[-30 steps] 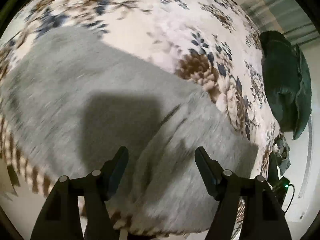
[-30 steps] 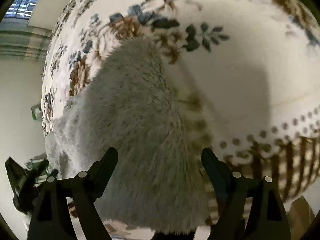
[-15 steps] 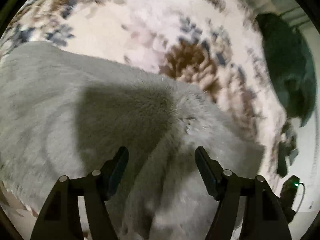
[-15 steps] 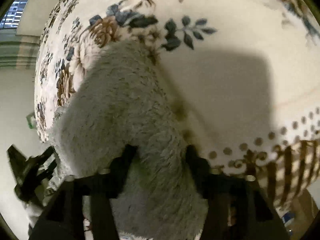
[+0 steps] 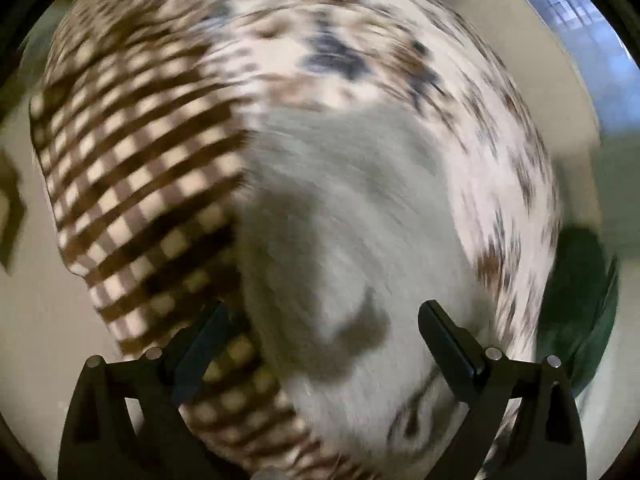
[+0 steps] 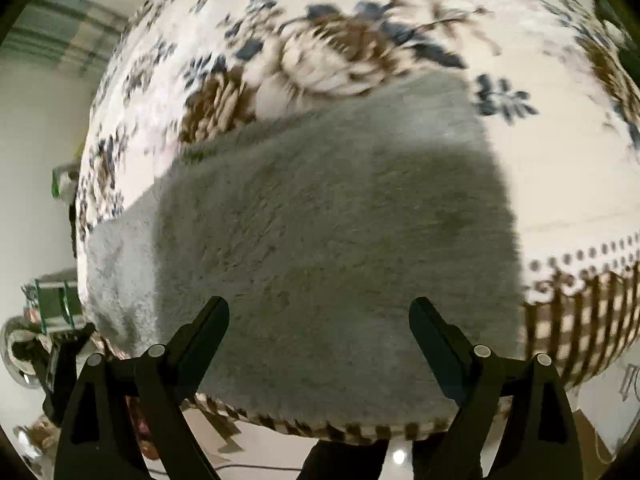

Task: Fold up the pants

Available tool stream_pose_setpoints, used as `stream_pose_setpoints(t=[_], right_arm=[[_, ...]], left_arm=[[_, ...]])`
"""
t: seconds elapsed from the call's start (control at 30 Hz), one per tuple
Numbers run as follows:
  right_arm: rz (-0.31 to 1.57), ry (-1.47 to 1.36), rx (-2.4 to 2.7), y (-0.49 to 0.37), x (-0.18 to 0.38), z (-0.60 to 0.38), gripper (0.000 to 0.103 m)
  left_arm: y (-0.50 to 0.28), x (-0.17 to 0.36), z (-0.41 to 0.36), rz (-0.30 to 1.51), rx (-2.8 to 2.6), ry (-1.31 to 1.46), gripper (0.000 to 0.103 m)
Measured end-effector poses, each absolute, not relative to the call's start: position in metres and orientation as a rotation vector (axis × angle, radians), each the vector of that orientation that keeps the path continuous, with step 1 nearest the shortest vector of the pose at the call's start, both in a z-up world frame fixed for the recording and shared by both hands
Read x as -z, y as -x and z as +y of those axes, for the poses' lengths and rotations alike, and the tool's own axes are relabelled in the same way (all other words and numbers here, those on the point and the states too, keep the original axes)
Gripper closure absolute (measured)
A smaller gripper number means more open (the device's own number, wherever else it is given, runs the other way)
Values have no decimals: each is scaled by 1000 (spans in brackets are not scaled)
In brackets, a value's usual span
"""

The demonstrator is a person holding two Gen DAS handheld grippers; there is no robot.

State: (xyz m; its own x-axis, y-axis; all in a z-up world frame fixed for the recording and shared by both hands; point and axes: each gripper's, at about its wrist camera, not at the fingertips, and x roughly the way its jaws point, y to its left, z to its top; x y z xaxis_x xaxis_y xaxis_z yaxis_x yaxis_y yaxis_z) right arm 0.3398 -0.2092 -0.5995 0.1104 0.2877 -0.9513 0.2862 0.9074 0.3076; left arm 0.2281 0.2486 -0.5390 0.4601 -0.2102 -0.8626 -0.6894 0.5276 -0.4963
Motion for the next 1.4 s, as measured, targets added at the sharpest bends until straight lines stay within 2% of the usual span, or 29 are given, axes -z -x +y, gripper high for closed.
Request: stream_pose_setpoints(t=[0.17,0.27,0.3,0.33,0.37,0.43,0.7,0.83,0.97,1.1,1.2,1.3,1.4], right_arm=[[1508,-483,10,-357,625,-194,10],[1526,-460,14,-365,636,-186,10],[1530,-457,14,-367,638,-183,10],[1533,-453,14,-369,640,-181,10],[1538,-441,16,-370,642,-179,10],[1540,-430,20,-372,643,-175,10],[1500,-481,-22,-368,626,-184,10],[1447,-539,-45,-358,605,-207,10],[1401,-597,-41,-337,584,-249,10],[1387,-613,7,-311,574,-305,10],[1383,-632,80,-282,575,-358,10],[1391,-665,165,-255,585,-409,10],[1391,-706,239,-231,594,-449,10]], left_arm=[[-248,588,277,1053,-416,1141,8],[-263,589,282,1021,-419,1102,11],[-268,584,280,990,-404,1066,21],[-272,581,280,985,-403,1033,62],[-279,578,277,1001,-396,991,79],[-283,570,272,977,-388,959,88],[-264,463,232,784,-292,786,91],[-261,390,165,710,-161,680,91],[-259,344,79,715,-24,586,91],[-252,333,-11,775,105,517,91],[-253,346,-86,831,201,436,91],[-254,375,-154,903,275,342,91],[-260,420,-203,1053,345,320,91]])
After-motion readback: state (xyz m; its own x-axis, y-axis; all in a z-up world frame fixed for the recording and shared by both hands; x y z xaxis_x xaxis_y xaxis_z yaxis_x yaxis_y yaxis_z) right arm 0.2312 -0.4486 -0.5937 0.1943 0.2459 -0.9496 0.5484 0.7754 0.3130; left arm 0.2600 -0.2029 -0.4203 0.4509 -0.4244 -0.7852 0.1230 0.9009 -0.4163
